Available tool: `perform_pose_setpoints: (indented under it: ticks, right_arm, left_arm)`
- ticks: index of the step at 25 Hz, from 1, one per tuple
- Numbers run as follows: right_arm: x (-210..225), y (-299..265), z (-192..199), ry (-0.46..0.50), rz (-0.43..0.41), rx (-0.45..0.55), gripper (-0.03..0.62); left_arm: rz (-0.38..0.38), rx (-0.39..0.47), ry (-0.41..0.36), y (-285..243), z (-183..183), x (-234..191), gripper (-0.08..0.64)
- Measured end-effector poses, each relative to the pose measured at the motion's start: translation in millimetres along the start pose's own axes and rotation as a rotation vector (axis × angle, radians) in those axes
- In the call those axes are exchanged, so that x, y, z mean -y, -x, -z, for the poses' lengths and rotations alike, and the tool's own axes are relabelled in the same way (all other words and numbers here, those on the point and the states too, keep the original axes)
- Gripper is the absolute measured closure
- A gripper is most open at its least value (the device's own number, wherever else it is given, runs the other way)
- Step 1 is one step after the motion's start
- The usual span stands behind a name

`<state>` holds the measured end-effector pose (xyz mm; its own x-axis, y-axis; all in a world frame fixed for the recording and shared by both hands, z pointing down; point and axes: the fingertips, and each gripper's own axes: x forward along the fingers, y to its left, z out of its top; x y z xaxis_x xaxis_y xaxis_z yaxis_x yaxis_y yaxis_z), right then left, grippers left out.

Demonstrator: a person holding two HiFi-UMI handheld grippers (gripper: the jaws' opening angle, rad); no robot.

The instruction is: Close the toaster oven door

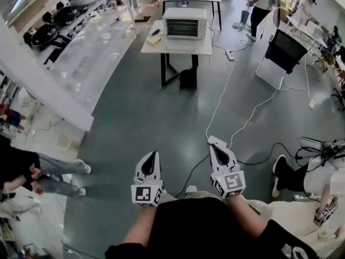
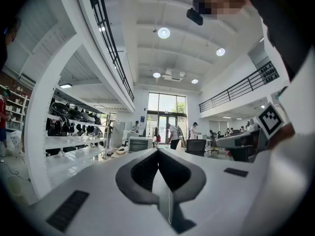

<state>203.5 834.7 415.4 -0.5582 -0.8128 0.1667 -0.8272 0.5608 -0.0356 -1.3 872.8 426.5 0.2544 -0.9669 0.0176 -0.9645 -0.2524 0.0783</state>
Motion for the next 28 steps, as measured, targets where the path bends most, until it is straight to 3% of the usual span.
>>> perform_pose_setpoints:
  ticks: [16,28]
  right_arm:
    - [26,-31,15,-0.031,-0.037,-0.038,0.571]
    - [56,-150,19,-0.016,-0.023,-0.081,0.571]
  left_arm:
    - [-0.037,-0.065,0.001,-26,16,-11,0.541]
    - [0.084,-0.073,0.026,-158,36,-65,0.541]
